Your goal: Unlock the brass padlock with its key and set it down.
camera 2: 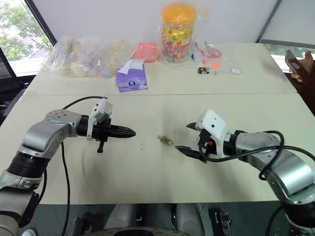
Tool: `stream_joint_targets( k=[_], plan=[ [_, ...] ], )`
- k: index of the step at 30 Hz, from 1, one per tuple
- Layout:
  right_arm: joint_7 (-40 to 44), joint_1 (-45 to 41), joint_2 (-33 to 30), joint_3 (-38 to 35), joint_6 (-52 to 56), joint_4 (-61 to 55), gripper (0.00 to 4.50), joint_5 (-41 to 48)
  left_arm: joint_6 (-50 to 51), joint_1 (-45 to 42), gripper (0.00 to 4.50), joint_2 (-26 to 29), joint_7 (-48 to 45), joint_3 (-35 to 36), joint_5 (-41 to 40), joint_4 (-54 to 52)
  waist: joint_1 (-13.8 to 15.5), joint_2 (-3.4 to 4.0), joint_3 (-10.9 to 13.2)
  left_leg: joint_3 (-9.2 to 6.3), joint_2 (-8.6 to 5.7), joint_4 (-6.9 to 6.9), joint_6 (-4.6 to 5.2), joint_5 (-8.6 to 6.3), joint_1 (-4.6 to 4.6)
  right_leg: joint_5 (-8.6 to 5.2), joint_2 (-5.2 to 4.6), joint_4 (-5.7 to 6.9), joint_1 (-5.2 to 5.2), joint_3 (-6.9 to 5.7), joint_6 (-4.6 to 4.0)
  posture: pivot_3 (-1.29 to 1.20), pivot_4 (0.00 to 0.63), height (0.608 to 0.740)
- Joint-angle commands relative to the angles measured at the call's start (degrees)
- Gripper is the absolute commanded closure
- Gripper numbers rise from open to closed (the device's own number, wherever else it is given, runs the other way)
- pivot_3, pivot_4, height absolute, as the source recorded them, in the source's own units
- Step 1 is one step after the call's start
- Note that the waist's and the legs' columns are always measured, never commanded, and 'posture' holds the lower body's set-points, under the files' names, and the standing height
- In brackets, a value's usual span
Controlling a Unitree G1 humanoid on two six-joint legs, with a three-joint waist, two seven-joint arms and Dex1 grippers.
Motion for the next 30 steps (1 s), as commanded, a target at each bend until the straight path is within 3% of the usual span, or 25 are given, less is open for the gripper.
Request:
stream_joint_targets(
  k=[1, 9, 17, 24, 27, 30],
  plan=[
    [-1.47, -3.08, 2.86, 4.74, -1.75, 2.66, 0.02, -3.34, -1.24, -0.6, 4.5, 0.15, 0.15, 1.36, 0.14, -1.27, -0.07, 0.0, 0.0, 0.01, 0.0, 0.01, 0.0, 0.0, 0.01, 0.0, 0.0, 0.03, -0.01, 0.01, 0.0, 0.0, 0.15, 0.737],
    [-3.38, -5.32, 7.96, 14.09, -3.87, 9.13, 0.02, -10.85, -1.11, 0.3, 4.5, 0.11, 1.11, 1.71, 0.27, -2.37, 0.0, -0.01, 0.0, 0.1, -0.01, 0.05, 0.0, 0.0, 0.02, -0.01, 0.01, 0.4, -0.2, 0.11, -0.01, 0.0, 0.15, 0.737],
    [-5.4, -7.01, 13.98, 17.8, -4.88, 13.34, 0.02, -15.54, -0.73, 0.9, 4.5, 0.16, 2.06, 1.82, 0.2, -3.31, -0.19, -0.01, 0.0, 0.16, 0.0, 0.06, 0.01, 0.01, 0.04, -0.01, 0.05, 0.51, -0.28, 0.21, -0.01, 0.0, 0.15, 0.737],
    [-5.68, -6.71, 15.07, 20.03, -6.27, 16.27, 0.02, -19.84, -0.77, 1.15, 4.5, 0.29, 2.61, 1.79, 0.34, -3.65, -0.05, -0.01, -0.01, 0.23, -0.01, 0.06, 0.0, 0.01, 0.04, 0.0, 0.02, 0.5, -0.28, 0.25, 0.0, 0.0, 0.15, 0.737],
    [-5.92, -6.34, 15.36, 20.8, -7.13, 17.61, 0.95, -21.59, -0.84, 1.15, 4.5, 0.23, 2.86, 1.7, 0.41, -3.75, -0.08, -0.01, -0.01, 0.23, -0.01, 0.06, 0.0, 0.01, 0.05, 0.0, 0.03, 0.5, -0.28, 0.26, 0.0, 0.0, 0.15, 0.737],
    [-5.91, -5.96, 15.96, 21.66, -7.29, 18.14, 2.51, -22.7, -1.0, 1.13, 4.5, 0.2, 2.99, 1.53, 0.63, -3.77, -0.15, -0.02, -0.01, 0.23, 0.0, 0.06, 0.01, 0.01, 0.06, 0.0, 0.04, 0.52, -0.28, 0.26, 0.0, 0.0, 0.15, 0.737]
  ],
)
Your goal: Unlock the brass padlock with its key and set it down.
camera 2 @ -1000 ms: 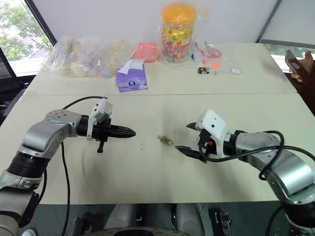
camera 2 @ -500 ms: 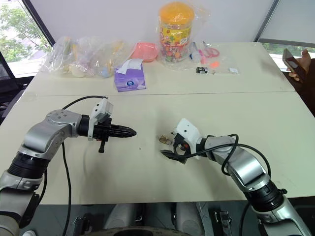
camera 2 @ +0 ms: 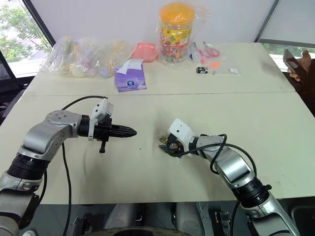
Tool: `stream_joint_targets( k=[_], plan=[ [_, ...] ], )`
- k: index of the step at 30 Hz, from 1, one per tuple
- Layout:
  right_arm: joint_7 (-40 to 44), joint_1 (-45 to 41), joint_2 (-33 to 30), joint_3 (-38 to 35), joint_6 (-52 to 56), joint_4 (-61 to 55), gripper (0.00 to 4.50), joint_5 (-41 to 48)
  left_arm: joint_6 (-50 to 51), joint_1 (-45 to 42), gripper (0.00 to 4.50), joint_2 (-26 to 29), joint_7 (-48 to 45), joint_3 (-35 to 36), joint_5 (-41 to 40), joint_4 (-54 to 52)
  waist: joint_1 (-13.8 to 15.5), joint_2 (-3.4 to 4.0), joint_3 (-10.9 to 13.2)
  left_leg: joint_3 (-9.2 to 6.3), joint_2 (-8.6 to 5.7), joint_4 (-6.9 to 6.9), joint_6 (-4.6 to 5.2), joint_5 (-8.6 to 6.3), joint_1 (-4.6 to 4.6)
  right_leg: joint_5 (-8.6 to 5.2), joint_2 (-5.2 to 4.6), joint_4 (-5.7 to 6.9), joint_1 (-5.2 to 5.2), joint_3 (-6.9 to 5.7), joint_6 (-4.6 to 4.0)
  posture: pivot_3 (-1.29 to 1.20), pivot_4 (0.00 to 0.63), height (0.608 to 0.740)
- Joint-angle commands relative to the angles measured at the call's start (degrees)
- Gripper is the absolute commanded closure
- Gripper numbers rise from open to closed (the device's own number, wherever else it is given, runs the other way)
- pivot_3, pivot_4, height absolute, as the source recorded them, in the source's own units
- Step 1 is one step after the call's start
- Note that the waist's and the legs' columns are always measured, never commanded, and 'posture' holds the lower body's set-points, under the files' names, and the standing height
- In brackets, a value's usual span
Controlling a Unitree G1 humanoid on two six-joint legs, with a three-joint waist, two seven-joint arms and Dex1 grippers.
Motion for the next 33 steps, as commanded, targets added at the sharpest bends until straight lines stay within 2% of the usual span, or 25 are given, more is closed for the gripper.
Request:
stream_joint_targets(
  k=[1, 2, 3, 7, 11, 15, 17, 19, 24, 27, 33],
  plan=[
    [-0.26, 0.79, 0.85, 1.5, 0.1, 0.84, 2.99, -2.01, -1.02, 0.15, 4.5, 0.33, 0.16, 1.28, 0.09, -1.4, -0.07, -0.01, 0.0, 0.0, 0.0, 0.0, 0.0, 0.0, 0.01, 0.0, 0.0, 0.01, 0.0, 0.0, 0.0, 0.0, 0.15, 0.737],
    [-0.33, 0.8, 1.06, 1.77, 0.16, 0.93, 3.54, -2.38, -1.04, 0.15, 4.5, 0.34, 0.14, 1.26, 0.14, -1.35, -0.11, -0.02, -0.01, 0.0, 0.0, 0.0, 0.0, 0.0, 0.01, 0.0, 0.0, 0.01, 0.0, 0.01, 0.0, 0.0, 0.15, 0.737],
    [-0.33, 0.78, 1.17, 2.07, 0.2, 0.97, 3.83, -2.82, -1.02, 0.15, 4.5, 0.35, 0.13, 1.26, 0.16, -1.3, -0.15, -0.03, -0.03, 0.01, 0.0, 0.0, 0.0, 0.0, 0.03, 0.0, 0.0, 0.03, 0.0, 0.01, 0.0, 0.0, 0.15, 0.737],
    [-0.44, 0.68, 0.12, 3.03, -1.18, -0.06, 3.81, -5.55, -0.74, 0.02, 4.5, 0.38, 0.04, 1.11, 0.31, -0.75, -0.28, -0.04, -0.04, 0.0, 0.01, 0.0, 0.0, 0.0, 0.05, 0.0, 0.02, 0.05, 0.01, 0.01, 0.0, 0.0, 0.15, 0.737],
    [-4.99, -0.02, -3.58, 0.24, -13.75, -0.04, 3.81, -14.49, 0.34, -1.48, 4.5, -0.51, 0.25, 1.16, -0.01, 1.1, -0.2, -0.02, -0.03, 0.01, 0.01, 0.0, 0.0, 0.0, 0.05, 0.0, 0.02, 0.04, 0.01, 0.02, 0.0, 0.0, 0.15, 0.737],
    [-5.09, -0.27, -8.1, -5.02, -21.67, -1.69, 3.81, -17.29, 1.56, -5.27, 4.5, -3.23, 0.71, 1.25, -0.58, 5.51, 0.26, -0.06, -0.02, 0.05, -0.07, 0.07, -0.01, 0.01, -0.03, 0.0, -0.05, 0.01, -0.01, 0.02, 0.0, 0.0, 0.15, 0.737],
    [-3.89, -0.56, -9.65, -6.42, -24.81, -3.02, 3.81, -18.09, 3.21, -7.62, 3.95, -5.2, 1.07, 1.74, -1.71, 7.53, 0.14, -0.08, -0.01, 0.08, -0.08, 0.07, -0.01, 0.01, -0.04, 0.01, -0.05, -0.01, -0.01, 0.03, 0.02, 0.0, 0.15, 0.737],
    [-3.17, -1.0, -10.25, -7.33, -27.36, -4.22, 3.81, -18.9, 4.72, -9.88, 3.21, -6.6, 0.57, 1.94, -2.56, 9.19, 0.0, -0.08, -0.01, 0.09, -0.07, 0.05, -0.01, 0.01, -0.04, 0.01, -0.02, -0.01, -0.01, 0.04, 0.03, 0.0, 0.15, 0.737],
    [-2.45, -2.75, -11.48, -6.89, -35.57, -5.57, 3.81, -24.17, 8.0, -16.55, 0.97, -10.83, 1.16, 3.94, -5.15, 14.08, -0.31, -0.08, 0.0, 0.09, -0.01, 0.03, -0.01, 0.01, -0.02, 0.0, 0.08, 0.04, -0.05, 0.04, 0.02, 0.0, 0.15, 0.737],
    [-2.03, -3.36, -10.84, -6.74, -38.56, -5.54, 3.81, -25.83, 10.87, -19.61, 0.97, -12.69, 1.37, 5.43, -7.18, 15.64, -0.28, -0.08, 0.0, 0.09, -0.01, 0.05, -0.01, 0.01, -0.01, 0.01, 0.07, 0.05, -0.05, 0.05, 0.02, 0.0, 0.15, 0.737],
    [-0.2, -3.64, -10.26, -7.38, -42.78, -5.96, 3.81, -27.14, 12.18, -20.32, 0.97, -13.08, 0.15, 5.2, -7.59, 16.01, -0.37, -0.08, 0.0, 0.11, -0.01, 0.04, -0.01, 0.01, -0.01, 0.0, 0.06, 0.04, -0.05, 0.1, 0.02, 0.0, 0.15, 0.737]
  ],
)
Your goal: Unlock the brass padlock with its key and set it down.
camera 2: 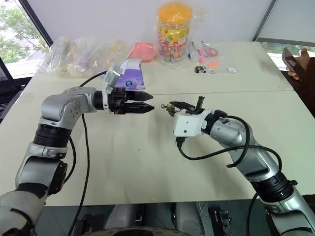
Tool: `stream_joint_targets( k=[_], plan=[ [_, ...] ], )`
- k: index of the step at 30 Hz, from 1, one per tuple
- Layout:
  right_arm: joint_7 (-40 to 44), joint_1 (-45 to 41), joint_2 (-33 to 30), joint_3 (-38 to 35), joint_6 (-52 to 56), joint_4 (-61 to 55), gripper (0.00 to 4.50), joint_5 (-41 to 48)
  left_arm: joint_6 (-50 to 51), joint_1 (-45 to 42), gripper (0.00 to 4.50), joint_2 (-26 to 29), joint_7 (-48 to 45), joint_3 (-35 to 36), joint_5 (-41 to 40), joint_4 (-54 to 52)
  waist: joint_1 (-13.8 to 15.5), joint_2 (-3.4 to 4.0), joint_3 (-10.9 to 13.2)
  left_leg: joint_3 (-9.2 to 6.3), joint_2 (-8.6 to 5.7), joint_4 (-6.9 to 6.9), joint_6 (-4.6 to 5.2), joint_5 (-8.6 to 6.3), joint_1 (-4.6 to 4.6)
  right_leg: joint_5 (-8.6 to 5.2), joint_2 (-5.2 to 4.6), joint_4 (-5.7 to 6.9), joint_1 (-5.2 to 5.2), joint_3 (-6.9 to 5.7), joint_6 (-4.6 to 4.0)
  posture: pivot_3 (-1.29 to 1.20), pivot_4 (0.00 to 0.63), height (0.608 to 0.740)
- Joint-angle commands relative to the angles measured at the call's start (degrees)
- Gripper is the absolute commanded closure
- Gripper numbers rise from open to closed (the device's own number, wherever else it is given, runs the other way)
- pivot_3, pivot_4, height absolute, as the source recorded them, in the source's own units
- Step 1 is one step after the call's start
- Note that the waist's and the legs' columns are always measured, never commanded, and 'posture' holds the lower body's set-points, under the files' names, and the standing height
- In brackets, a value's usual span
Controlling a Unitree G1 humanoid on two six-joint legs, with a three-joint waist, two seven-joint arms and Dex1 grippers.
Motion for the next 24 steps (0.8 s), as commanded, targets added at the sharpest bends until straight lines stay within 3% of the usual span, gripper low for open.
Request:
stream_joint_targets(
  k=[1, 14, 16, 20, 24],
  plan=[
    [0.24, -1.19, 0.32, -1.89, -3.44, -2.52, 3.81, -0.81, 0.91, -0.67, 0.97, 0.01, -0.87, 1.18, -1.37, -0.43, 0.1, 0.0, 0.0, 0.0, 0.0, 0.0, 0.0, 0.0, 0.0, 0.0, -0.01, 0.0, 0.0, 0.0, 0.0, 0.0, 0.15, 0.737],
    [-0.62, -3.07, 2.21, -3.33, -10.37, -1.98, 3.81, -3.47, 3.82, -0.6, 0.97, 0.03, -0.4, 1.8, -3.19, -1.97, 0.17, 0.0, 0.0, 0.0, 0.0, 0.02, -0.02, 0.01, 0.0, 0.01, -0.02, 0.03, 0.0, 0.01, -0.01, 0.0, 0.15, 0.737],
    [-0.39, -3.3, 2.47, -3.45, -10.81, -2.01, 3.81, -3.75, 3.92, -0.62, 1.51, -0.08, -0.15, 1.9, -3.44, -2.04, 0.17, 0.0, 0.0, 0.0, -0.01, 0.02, -0.02, 0.01, 0.0, 0.01, -0.03, 0.03, 0.0, 0.01, -0.01, 0.0, 0.15, 0.737],
    [0.17, -3.26, 2.6, -3.61, -11.07, -2.11, 3.81, -3.76, 3.89, -0.82, 3.12, -0.3, 0.42, 1.96, -3.58, -1.99, 0.2, 0.0, 0.0, 0.01, -0.01, 0.02, -0.03, 0.02, 0.0, 0.01, -0.03, 0.03, 0.0, 0.01, -0.01, 0.0, 0.15, 0.737],
    [0.71, -3.3, 2.72, -3.68, -11.08, -2.39, 3.81, -3.75, 4.0, -1.04, 3.12, -0.54, 0.64, 2.19, -3.63, -1.89, 0.2, 0.0, 0.0, 0.01, -0.01, 0.02, -0.03, 0.02, 0.0, 0.01, -0.04, 0.03, 0.0, 0.02, -0.01, 0.0, 0.15, 0.737]
  ],
)
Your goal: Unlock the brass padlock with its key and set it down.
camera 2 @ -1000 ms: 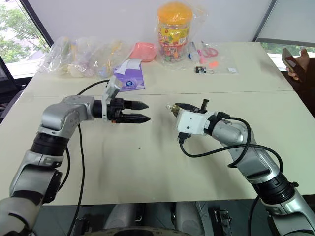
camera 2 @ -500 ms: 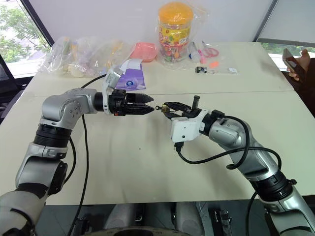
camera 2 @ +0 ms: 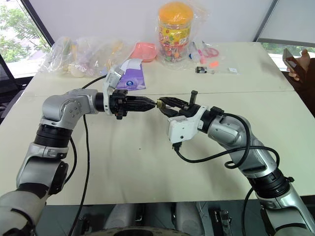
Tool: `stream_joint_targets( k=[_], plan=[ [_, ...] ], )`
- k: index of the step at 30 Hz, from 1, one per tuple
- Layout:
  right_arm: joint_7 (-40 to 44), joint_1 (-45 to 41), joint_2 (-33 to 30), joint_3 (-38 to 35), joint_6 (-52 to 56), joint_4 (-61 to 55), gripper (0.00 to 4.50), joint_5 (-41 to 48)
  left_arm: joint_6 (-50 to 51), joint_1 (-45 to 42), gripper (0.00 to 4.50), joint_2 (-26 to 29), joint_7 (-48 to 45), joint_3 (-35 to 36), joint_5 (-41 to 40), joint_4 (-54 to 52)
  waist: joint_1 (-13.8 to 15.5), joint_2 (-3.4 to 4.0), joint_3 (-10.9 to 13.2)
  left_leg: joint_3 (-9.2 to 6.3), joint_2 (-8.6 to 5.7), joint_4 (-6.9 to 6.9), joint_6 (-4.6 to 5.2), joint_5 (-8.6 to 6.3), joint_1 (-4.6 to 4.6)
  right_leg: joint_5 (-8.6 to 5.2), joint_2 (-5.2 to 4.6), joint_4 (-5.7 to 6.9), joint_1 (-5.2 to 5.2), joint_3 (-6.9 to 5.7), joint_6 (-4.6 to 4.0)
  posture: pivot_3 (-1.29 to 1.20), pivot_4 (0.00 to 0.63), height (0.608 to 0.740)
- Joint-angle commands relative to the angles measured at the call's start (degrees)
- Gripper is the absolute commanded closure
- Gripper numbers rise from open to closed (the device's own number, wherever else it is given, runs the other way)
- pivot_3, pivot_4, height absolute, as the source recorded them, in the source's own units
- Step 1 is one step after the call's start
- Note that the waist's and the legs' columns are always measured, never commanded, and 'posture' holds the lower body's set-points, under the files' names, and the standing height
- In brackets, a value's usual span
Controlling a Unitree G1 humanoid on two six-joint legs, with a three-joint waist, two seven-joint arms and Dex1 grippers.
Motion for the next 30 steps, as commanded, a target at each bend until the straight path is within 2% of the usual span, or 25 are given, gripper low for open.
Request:
stream_joint_targets(
  k=[1, 11, 14, 15, 16, 23, 30],
  plan=[
    [0.21, -1.02, 0.37, -2.0, -0.57, -2.36, 3.81, 0.04, 0.18, -1.08, 3.12, 0.04, 0.29, 1.89, -1.21, -1.4, -0.01, 0.0, 0.0, 0.0, 0.0, 0.0, 0.0, 0.0, 0.0, 0.0, 0.0, 0.0, 0.0, 0.0, 0.0, 0.0, 0.15, 0.737],
    [1.46, -1.04, 0.49, -2.35, 0.26, -3.28, 3.81, 0.41, -0.12, -0.54, 3.12, -0.5, -0.07, 1.53, -1.14, -2.08, 0.0, 0.0, 0.0, 0.0, 0.0, 0.0, 0.0, 0.0, 0.0, 0.0, 0.0, 0.01, 0.0, 0.0, 0.0, 0.0, 0.15, 0.737],
    [1.63, -1.1, 0.52, -2.53, 0.57, -3.39, 3.81, 0.55, -0.41, -0.61, 3.93, -0.59, -0.19, 1.47, -0.98, -1.82, 0.0, 0.0, 0.0, 0.0, 0.0, 0.0, 0.0, 0.0, 0.0, 0.0, 0.0, 0.01, 0.0, 0.0, 0.0, 0.0, 0.15, 0.737],
    [1.66, -1.11, 0.52, -2.56, 0.66, -3.45, 3.81, 0.57, -0.48, -0.62, 4.36, -0.63, -0.21, 1.46, -0.93, -1.76, 0.01, 0.0, 0.0, 0.0, 0.0, 0.0, 0.0, 0.0, 0.0, 0.0, 0.0, 0.01, 0.0, 0.0, 0.0, 0.0, 0.15, 0.737],
    [1.69, -1.13, 0.56, -2.55, 0.8, -3.55, 3.81, 0.55, -0.5, -0.59, 4.47, -0.64, -0.27, 1.47, -0.9, -1.77, 0.04, 0.0, 0.0, 0.0, 0.0, 0.0, 0.0, 0.0, 0.0, 0.0, 0.0, 0.01, 0.0, 0.0, 0.0, 0.0, 0.15, 0.737],
    [2.25, -1.3, 0.91, -2.63, 1.58, -3.96, 3.81, 0.88, -1.44, 0.1, 4.47, -0.34, -0.99, 0.62, -0.38, -2.67, 0.01, 0.0, 0.0, 0.0, 0.0, 0.0, 0.0, 0.0, 0.0, 0.0, 0.0, 0.01, 0.0, 0.0, 0.0, 0.0, 0.15, 0.737],
    [4.21, -1.13, 1.5, -3.0, 4.06, -4.7, 3.81, 3.63, -9.94, 1.87, 4.47, 0.33, -2.57, -1.99, 4.06, -5.04, 0.12, 0.0, 0.0, 0.01, 0.0, 0.0, -0.01, 0.01, 0.01, 0.0, -0.01, 0.01, 0.0, 0.01, -0.01, 0.0, 0.15, 0.737]
  ],
)
